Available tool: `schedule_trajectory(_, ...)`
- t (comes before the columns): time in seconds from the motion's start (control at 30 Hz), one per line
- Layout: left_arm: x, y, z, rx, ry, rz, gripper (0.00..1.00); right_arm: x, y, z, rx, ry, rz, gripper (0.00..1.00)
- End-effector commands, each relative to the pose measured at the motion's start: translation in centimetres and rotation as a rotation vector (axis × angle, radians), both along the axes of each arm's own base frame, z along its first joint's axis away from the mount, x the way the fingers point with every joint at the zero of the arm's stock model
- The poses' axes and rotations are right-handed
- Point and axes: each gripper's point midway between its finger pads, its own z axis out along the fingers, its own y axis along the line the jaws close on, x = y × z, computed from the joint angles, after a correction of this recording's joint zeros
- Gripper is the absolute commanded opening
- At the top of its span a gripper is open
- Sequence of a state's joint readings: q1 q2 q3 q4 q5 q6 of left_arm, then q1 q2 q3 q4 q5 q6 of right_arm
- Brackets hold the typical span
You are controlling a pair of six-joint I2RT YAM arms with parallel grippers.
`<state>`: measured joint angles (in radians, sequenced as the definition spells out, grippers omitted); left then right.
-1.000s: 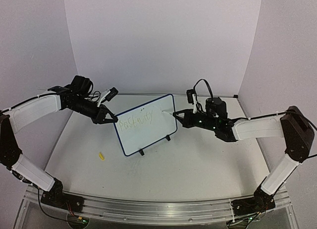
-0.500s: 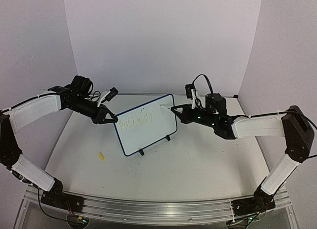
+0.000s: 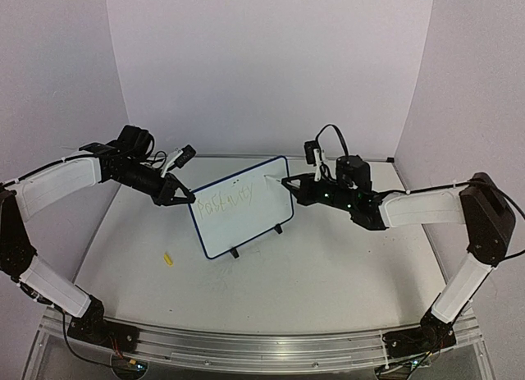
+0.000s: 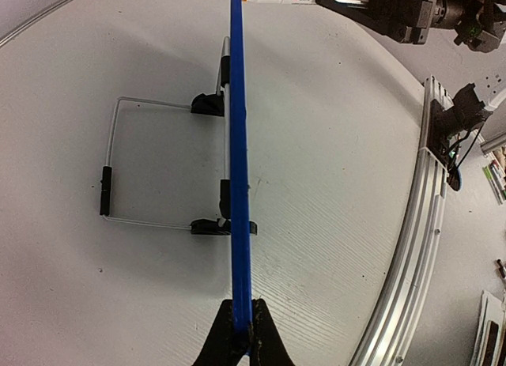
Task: Write a sentence on the whiteboard
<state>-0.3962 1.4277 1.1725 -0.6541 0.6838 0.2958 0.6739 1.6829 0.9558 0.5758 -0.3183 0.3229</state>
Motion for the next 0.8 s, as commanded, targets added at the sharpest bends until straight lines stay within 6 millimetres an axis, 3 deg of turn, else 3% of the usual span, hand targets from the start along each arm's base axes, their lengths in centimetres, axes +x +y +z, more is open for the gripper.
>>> schedule_trajectory(0.0, -0.1, -0.4, 0.4, -0.004, 0.008, -0.022, 0.0, 1.0, 0.5, 1.9, 0.033, -0.052, -0.021, 0.0)
schedule_trajectory(0.23, -0.1, -0.4, 0.4, -0.003, 0.008, -0.023, 0.0, 1.0, 0.4, 1.8, 0.031, -0.05, -0.028, 0.0)
schedule_trajectory(0.5, -0.1, -0.4, 0.4, -0.001, 0.006, -0.021, 0.0, -0.1, -1.0, 3.5, 0.061, -0.077, -0.053, 0.0)
schedule_trajectory(0.77, -0.2, -0.4, 0.4, -0.003, 0.006, -0.022, 0.0, -0.1, -1.1, 1.2, 0.023, -0.032, -0.056, 0.0)
